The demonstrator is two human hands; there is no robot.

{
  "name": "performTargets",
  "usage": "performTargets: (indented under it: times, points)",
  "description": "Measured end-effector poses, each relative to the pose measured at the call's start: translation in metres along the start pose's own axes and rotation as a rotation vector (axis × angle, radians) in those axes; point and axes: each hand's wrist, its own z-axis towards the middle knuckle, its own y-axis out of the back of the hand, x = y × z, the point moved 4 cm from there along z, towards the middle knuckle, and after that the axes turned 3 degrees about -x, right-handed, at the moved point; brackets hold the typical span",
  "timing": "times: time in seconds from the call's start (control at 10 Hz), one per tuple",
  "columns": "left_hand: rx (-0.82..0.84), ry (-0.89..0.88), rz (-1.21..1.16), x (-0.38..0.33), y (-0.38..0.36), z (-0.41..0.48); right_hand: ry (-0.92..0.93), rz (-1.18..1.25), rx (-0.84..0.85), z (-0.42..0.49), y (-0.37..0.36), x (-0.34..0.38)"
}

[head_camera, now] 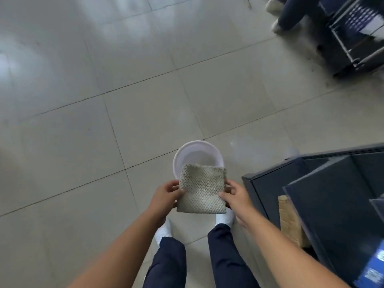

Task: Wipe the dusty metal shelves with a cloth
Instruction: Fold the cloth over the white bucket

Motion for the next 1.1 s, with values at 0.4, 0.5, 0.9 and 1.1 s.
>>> performTargets:
  times: [0.4,0.5,0.9,1.1]
  points:
    - [-0.072,0.102,-0.049,0.174,-0.045,0.317,0.089,-0.236,-0.058,0.326,-0.020,-0.152]
    - [-0.071,0.085,-0.022,0.202,-0.049,0.371,0.080,-0.249,-0.065,0.376,-0.027,-0.184]
    - [-0.077,0.150,0.071,0.228,-0.032,0.367,-0.020,-0.310,0.037,0.381,-0.018,-0.210]
    - [-0.046,0.060,0.134,0.124,-0.046,0.230,0.184,-0.440,-0.030,0.238,0.015,-0.104]
